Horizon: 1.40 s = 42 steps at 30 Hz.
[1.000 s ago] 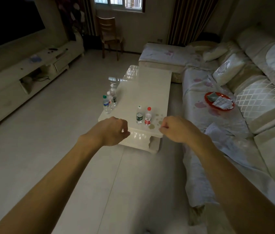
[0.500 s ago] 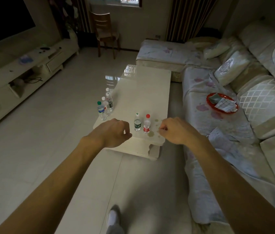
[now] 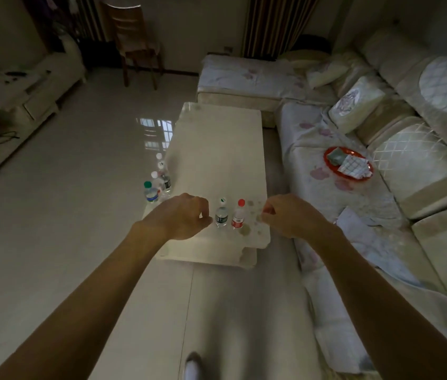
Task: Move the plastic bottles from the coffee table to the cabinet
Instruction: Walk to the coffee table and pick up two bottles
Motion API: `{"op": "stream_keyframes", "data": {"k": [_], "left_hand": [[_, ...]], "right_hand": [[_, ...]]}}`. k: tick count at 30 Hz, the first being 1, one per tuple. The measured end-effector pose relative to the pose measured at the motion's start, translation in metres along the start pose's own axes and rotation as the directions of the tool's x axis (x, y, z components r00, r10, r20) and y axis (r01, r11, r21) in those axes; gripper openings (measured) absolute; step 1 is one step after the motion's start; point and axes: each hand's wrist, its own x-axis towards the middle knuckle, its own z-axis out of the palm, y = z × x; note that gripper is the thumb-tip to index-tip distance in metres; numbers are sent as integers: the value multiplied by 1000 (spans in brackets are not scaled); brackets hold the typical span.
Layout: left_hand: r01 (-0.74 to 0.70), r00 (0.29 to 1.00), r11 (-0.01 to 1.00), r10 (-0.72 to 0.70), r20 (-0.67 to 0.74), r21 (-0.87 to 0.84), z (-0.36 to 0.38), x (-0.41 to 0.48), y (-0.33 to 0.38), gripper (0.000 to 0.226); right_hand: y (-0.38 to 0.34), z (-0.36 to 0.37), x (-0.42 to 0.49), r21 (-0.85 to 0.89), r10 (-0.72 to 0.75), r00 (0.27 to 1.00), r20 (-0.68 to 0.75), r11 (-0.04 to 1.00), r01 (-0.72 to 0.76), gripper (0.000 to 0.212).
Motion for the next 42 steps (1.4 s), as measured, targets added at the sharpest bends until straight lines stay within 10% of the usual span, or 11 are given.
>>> {"op": "stream_keyframes", "data": {"k": [42], "left_hand": [[52, 975, 994, -30, 221, -96, 44, 350, -82, 20]], "right_hand": [[94, 23, 339, 42, 47, 965, 259, 997, -60, 23]]}}
